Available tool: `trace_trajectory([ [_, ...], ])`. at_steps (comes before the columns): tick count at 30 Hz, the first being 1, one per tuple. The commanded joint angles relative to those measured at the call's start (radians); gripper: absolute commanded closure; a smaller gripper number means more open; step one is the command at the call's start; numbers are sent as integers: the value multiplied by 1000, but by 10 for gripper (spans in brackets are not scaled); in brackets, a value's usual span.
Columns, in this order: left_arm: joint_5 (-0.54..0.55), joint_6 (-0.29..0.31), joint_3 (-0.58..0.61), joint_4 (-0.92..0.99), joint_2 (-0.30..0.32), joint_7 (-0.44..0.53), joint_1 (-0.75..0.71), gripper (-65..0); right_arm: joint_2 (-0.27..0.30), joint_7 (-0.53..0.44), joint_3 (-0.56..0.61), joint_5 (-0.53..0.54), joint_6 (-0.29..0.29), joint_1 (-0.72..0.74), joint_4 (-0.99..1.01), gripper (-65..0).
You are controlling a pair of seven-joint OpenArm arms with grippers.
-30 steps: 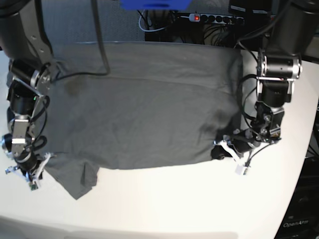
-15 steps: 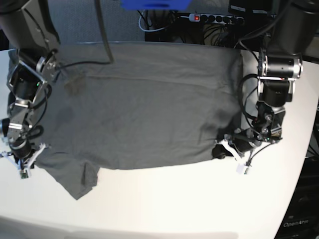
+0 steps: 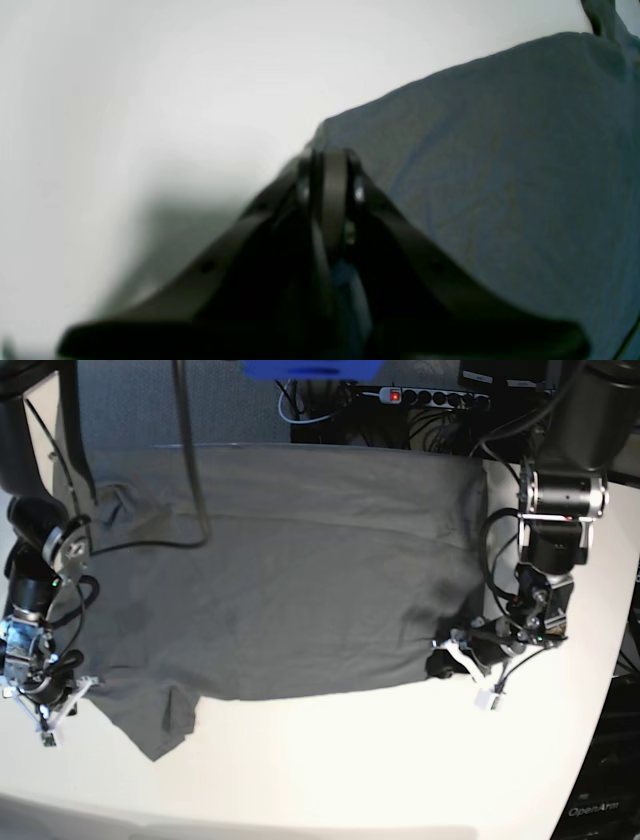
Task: Fold the T-shirt properly
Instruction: 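Slide the right gripper along the edge toward the sleeve corner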
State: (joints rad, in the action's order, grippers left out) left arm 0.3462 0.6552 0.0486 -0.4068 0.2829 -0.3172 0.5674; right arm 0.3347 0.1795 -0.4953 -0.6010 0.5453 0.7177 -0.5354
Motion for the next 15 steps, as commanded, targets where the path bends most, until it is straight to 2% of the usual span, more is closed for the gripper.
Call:
trace_trajectory([
  [1,-117,-68,7,16,23,-141,-25,-25,16,-21,1,10,-6,38,-15,-13],
  [4,-115,-67,7,16,25,-141,-25,-25,16,-21,-1,10,-6,36,-15,-86],
  [7,-115,-67,7,16,25,-141,-25,-25,13,-21,-9,10,-6,36,-15,-236],
  [10,-114,-65,7,16,25,-141,-25,-25,13,-19,-88,10,-9,36,-15,-399],
  [13,-114,-65,7,16,25,-141,-25,-25,17,-19,-165,10,-8,38,-15,-474],
  [15,-114,-65,7,16,25,-141,-25,-25,17,-19,-184,10,-6,38,-15,-488],
])
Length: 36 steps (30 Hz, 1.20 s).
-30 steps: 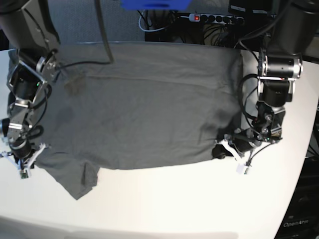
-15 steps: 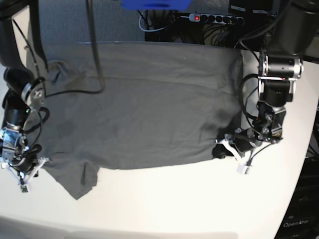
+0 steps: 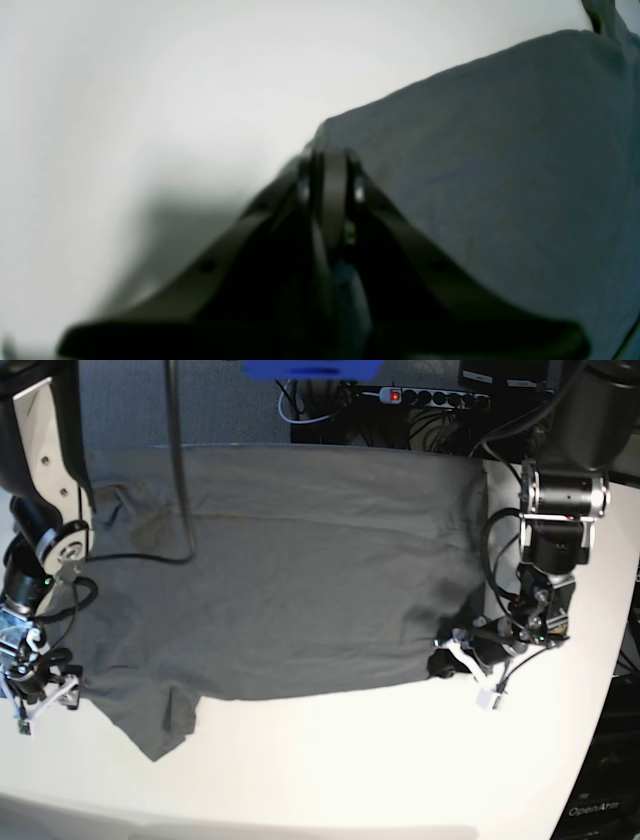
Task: Fold the T-shirt properly
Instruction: 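Slide the right gripper along the edge toward the sleeve corner, then pinch the shirt edge with both grippers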
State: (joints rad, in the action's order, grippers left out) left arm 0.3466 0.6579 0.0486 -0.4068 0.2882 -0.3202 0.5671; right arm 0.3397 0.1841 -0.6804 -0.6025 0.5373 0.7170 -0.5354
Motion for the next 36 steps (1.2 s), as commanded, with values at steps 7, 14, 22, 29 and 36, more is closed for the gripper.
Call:
trace_trajectory([
  [7,-114,-68,7,16,19,-138,-25,-25,3,51,0,14,2,31,-13,-492],
  [14,-114,-66,7,16,19,-138,-25,-25,-12,87,0,14,4,36,-13,-492],
  [22,-114,-65,7,16,19,-136,-25,-25,12,84,0,72,4,37,91,-492],
  [29,-114,-65,7,16,21,-136,-26,-25,28,48,8,108,4,31,171,-492],
  [36,-114,-65,7,16,21,-136,-26,-25,28,47,9,106,4,31,171,-492],
])
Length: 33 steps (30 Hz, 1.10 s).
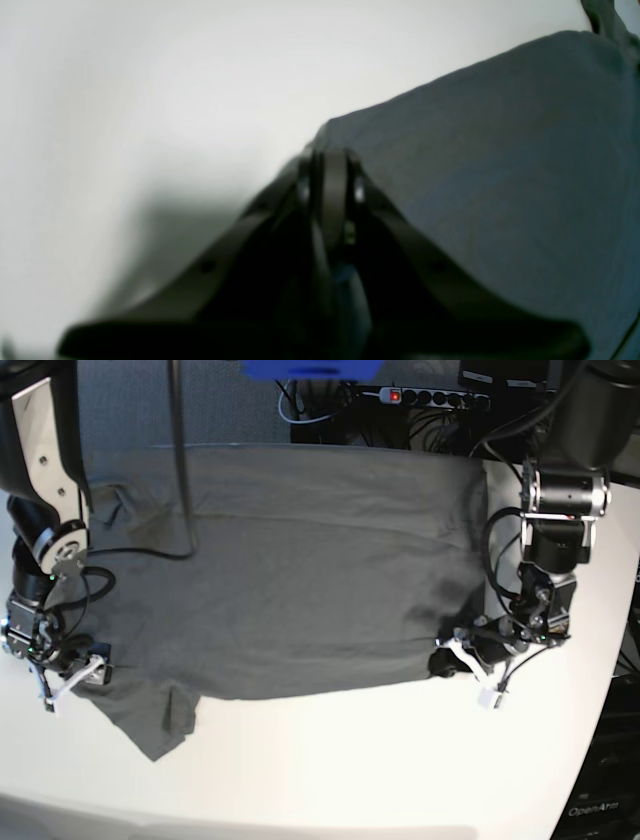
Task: Fold the T-shirt properly
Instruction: 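Pinch the shirt edge with both grippers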
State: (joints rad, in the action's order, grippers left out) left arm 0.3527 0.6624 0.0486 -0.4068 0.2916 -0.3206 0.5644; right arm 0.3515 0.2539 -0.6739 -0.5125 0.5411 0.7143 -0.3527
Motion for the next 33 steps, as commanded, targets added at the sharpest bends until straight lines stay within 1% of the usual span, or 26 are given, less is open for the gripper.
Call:
trace_trajectory([
  [1,-120,-69,7,16,18,-136,-24,-25,16,-23,3,16,0,34,-12,-492],
  [7,-120,-69,7,16,18,-136,-24,-25,14,-23,4,16,0,34,-12,-492],
  [10,-120,-69,7,16,18,-136,-24,-25,7,-23,0,21,0,8,-10,-492],
  [12,-120,-69,7,16,18,-136,-24,-25,-9,-23,0,21,0,-3,-12,-492],
  [23,-123,-71,7,16,18,-136,-24,-25,-35,-9,-5,21,0,-41,-10,-490],
  [26,-123,-71,7,16,18,-136,-24,-25,-53,18,-5,22,0,-63,-16,-489],
  [29,-123,-71,7,16,18,-136,-24,-25,-55,38,-5,22,0,-66,-16,-488],
  [31,-123,-71,7,16,18,-136,-24,-25,-56,46,-5,22,0,-66,-13,-488],
  [33,-123,-71,7,16,18,-136,-24,-25,-70,48,-5,22,0,-68,-13,-486],
])
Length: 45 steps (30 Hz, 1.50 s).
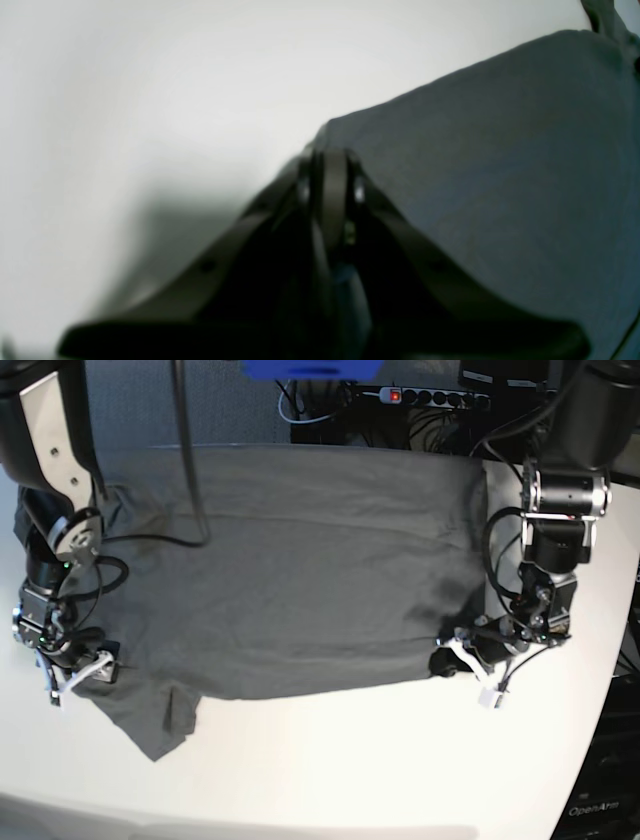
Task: Fold the T-shirt properly
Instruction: 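Pinch the shirt edge with both grippers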
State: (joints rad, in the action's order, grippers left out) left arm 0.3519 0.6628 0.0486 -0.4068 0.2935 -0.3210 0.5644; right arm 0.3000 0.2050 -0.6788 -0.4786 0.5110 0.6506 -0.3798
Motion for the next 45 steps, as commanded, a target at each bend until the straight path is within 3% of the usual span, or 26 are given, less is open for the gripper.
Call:
trace_trajectory([
  [1,-124,-73,7,16,16,-135,-24,-25,-22,101,0,-13,30,-5,14,-485],
  [4,-123,-73,7,16,16,-135,-24,-25,-23,149,0,-13,30,-15,9,-467],
  [10,-123,-74,7,16,16,-135,-24,-25,-35,193,-2,-12,30,-16,8,-324],
  [22,-119,-76,7,15,16,-135,-22,-25,-38,271,-2,-12,30,-27,8,-312],
  [27,-119,-76,7,15,16,-135,-22,-25,-38,271,-2,-12,30,-50,8,-219],
  [35,-119,-77,7,-25,16,-137,-22,-25,-35,271,-2,-13,30,-45,8,-205],
  [37,-121,-77,7,-27,16,-137,-22,-25,-34,271,-2,-13,30,-47,8,-161],
  [41,-123,-77,7,-27,16,-137,-22,-25,-32,271,0,-18,27,-48,8,-4],
  [45,-124,-77,7,-27,16,-137,-22,-25,-32,271,0,-18,25,-50,-5,-9],
])
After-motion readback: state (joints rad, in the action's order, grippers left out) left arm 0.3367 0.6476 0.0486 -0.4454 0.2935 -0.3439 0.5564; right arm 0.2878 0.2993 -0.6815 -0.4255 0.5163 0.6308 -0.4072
